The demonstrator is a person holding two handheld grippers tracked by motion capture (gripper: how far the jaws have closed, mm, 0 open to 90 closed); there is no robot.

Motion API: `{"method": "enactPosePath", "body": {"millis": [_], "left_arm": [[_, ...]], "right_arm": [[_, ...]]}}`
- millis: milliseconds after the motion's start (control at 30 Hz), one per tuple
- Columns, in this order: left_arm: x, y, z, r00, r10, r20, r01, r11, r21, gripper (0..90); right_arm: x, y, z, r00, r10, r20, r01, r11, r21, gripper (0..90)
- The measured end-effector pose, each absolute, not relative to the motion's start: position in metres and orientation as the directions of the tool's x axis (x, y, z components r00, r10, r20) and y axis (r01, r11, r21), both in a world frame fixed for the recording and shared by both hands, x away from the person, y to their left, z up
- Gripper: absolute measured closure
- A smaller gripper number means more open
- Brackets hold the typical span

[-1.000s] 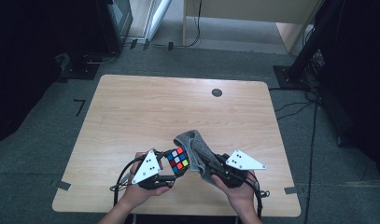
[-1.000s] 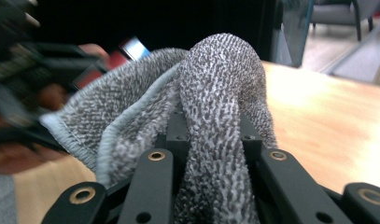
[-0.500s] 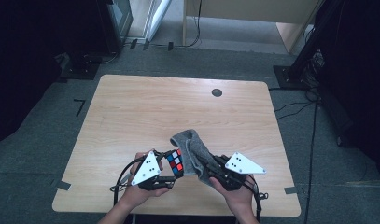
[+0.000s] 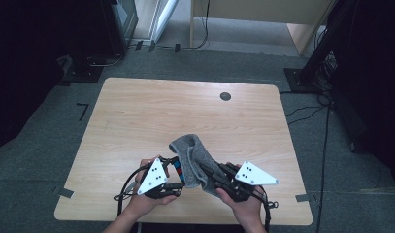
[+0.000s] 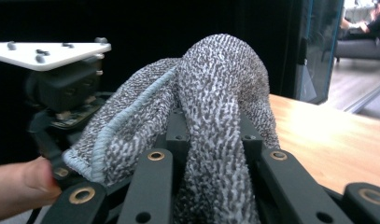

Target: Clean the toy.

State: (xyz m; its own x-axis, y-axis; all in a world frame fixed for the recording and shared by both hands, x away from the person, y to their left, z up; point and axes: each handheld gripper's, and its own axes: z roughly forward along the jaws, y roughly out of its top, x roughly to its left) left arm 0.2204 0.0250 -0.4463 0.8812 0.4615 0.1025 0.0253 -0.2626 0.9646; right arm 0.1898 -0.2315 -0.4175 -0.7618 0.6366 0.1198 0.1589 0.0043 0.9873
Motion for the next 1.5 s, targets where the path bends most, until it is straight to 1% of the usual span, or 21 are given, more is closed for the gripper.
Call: {"method": "enactPosePath", "body": {"millis": [67, 133, 233, 300, 367, 433, 500, 567, 633, 700, 767, 867, 967, 1100, 1167, 1233, 1367, 1433, 1500], "left_arm": [[0.219, 0.027, -0.444, 0.88, 0.463, 0.107, 0.013, -0.248, 0.969, 34.4], [0.219, 0.028, -0.443, 0.886, 0.452, 0.103, 0.006, -0.235, 0.972, 34.4], [0.219, 0.026, -0.443, 0.887, 0.452, 0.095, 0.014, -0.233, 0.972, 34.4], [0.22, 0.025, -0.445, 0.886, 0.454, 0.092, 0.024, -0.244, 0.97, 34.4], [0.221, 0.026, -0.447, 0.886, 0.457, 0.085, 0.033, -0.244, 0.969, 34.4], [0.221, 0.029, -0.445, 0.89, 0.451, 0.073, 0.034, -0.223, 0.974, 34.4], [0.222, 0.032, -0.443, 0.892, 0.448, 0.059, 0.035, -0.197, 0.98, 34.4], [0.224, 0.036, -0.442, 0.896, 0.444, 0.015, 0.058, -0.151, 0.987, 34.4], [0.228, 0.041, -0.441, 0.894, 0.448, -0.025, 0.084, -0.112, 0.99, 34.4], [0.231, 0.046, -0.44, 0.893, 0.439, -0.096, 0.128, -0.044, 0.991, 34.4], [0.236, 0.05, -0.442, 0.895, 0.409, -0.176, 0.184, 0.019, 0.983, 34.4], [0.239, 0.052, -0.444, 0.894, 0.381, -0.237, 0.23, 0.064, 0.971, 34.4], [0.24, 0.052, -0.444, 0.894, 0.372, -0.25, 0.238, 0.079, 0.968, 34.4], [0.24, 0.054, -0.442, 0.892, 0.37, -0.259, 0.244, 0.088, 0.966, 34.4], [0.241, 0.055, -0.443, 0.89, 0.374, -0.26, 0.246, 0.084, 0.966, 34.4], [0.243, 0.055, -0.444, 0.89, 0.369, -0.268, 0.256, 0.082, 0.963, 34.4], [0.243, 0.052, -0.445, 0.901, 0.341, -0.27, 0.265, 0.061, 0.962, 34.3], [0.243, 0.052, -0.444, 0.9, 0.335, -0.28, 0.273, 0.069, 0.96, 34.4], [0.244, 0.054, -0.444, 0.897, 0.34, -0.283, 0.274, 0.075, 0.959, 34.4]], "right_arm": [[0.191, -0.23, -0.419, -0.753, 0.647, 0.117, 0.158, 0.005, 0.987, 74.6], [0.196, -0.235, -0.424, -0.736, 0.658, 0.161, 0.194, -0.022, 0.981, 74.8], [0.201, -0.242, -0.428, -0.705, 0.689, 0.169, 0.227, -0.007, 0.974, 74.9], [0.199, -0.242, -0.426, -0.713, 0.681, 0.169, 0.218, -0.013, 0.976, 74.9], [0.193, -0.236, -0.421, -0.747, 0.648, 0.151, 0.188, -0.013, 0.982, 74.8], [0.19, -0.231, -0.417, -0.753, 0.648, 0.115, 0.156, 0.006, 0.988, 74.9], [0.192, -0.233, -0.418, -0.75, 0.65, 0.124, 0.16, -0.004, 0.987, 74.9], [0.197, -0.238, -0.423, -0.714, 0.689, 0.124, 0.183, 0.012, 0.983, 75.0], [0.201, -0.245, -0.429, -0.694, 0.702, 0.161, 0.22, -0.006, 0.975, 75.0], [0.204, -0.247, -0.433, -0.701, 0.686, 0.195, 0.24, -0.03, 0.97, 75.0], [0.204, -0.243, -0.436, -0.715, 0.668, 0.205, 0.246, -0.033, 0.969, 75.0], [0.204, -0.235, -0.44, -0.731, 0.648, 0.214, 0.253, -0.034, 0.967, 75.0], [0.203, -0.229, -0.446, -0.746, 0.63, 0.218, 0.265, -0.019, 0.964, 75.1], [0.201, -0.217, -0.452, -0.776, 0.611, 0.161, 0.261, 0.078, 0.962, 75.3], [0.201, -0.214, -0.454, -0.778, 0.611, 0.143, 0.258, 0.105, 0.96, 75.3], [0.202, -0.217, -0.452, -0.769, 0.622, 0.148, 0.262, 0.095, 0.961, 75.5], [0.202, -0.23, -0.444, -0.73, 0.663, 0.165, 0.235, 0.017, 0.972, 75.6], [0.2, -0.228, -0.445, -0.738, 0.66, 0.138, 0.215, 0.036, 0.976, 75.6], [0.199, -0.221, -0.449, -0.759, 0.64, 0.122, 0.219, 0.074, 0.973, 75.6]]}}
